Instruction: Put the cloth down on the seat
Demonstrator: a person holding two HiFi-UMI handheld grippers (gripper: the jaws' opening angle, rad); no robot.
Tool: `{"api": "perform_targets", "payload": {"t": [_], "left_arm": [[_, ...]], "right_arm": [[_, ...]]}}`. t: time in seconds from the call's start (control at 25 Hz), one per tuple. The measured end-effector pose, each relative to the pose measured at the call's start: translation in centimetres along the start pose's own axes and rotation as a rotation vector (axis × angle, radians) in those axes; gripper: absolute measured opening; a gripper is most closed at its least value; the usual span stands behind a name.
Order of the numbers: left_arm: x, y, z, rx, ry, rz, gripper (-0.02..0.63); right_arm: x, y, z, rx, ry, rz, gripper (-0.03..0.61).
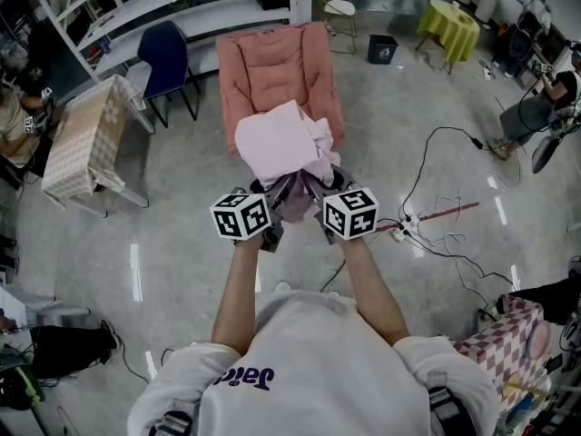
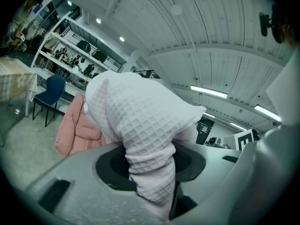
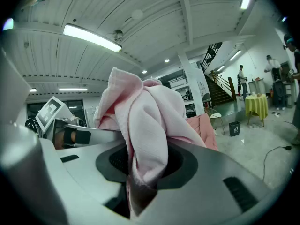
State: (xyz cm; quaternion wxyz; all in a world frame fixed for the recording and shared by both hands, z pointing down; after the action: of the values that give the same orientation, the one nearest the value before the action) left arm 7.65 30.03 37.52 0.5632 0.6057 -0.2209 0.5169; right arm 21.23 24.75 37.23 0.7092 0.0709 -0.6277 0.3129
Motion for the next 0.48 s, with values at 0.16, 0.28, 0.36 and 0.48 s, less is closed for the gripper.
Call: {"api": "perform_targets", "payload": {"t": [0.16,0.28,0.36,0.48], "left_arm": [[0.0,0.8,-0.8,-0.023,0.003,0.0,0.181],[-0.2,2.5,-2.1,-0.012,0.006,-0.015,0.179],[-0.3,3.7,-3.2,0.002,0.004,-0.025,0.179],[-0.2,5.2,-4.8,0.01,0.006,-0.045,0.179]], "right_arm": [[0.4,1.1,0.7,0.015,0.005,0.0,0.124],[0.8,2.6,2.0,0.024,0.009,-0.006,0.124],[1.1,3.8,2.8,0.022,0.013,-0.012,0.124],[1.8,5.5,3.9,0.02,0.019,-0.029,0.124]]}}
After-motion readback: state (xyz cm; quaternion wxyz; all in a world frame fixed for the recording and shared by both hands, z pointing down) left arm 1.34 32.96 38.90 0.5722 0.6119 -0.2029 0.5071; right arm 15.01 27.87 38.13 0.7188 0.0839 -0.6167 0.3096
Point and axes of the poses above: the fingertips, and each gripper's own axes: z forward along the fingers, y to its left, x out of its underside, the point moved 7 cm from there along -z, backward along the fingers, and after that the axes turned 4 degrees about z, right-handed, at the moved point
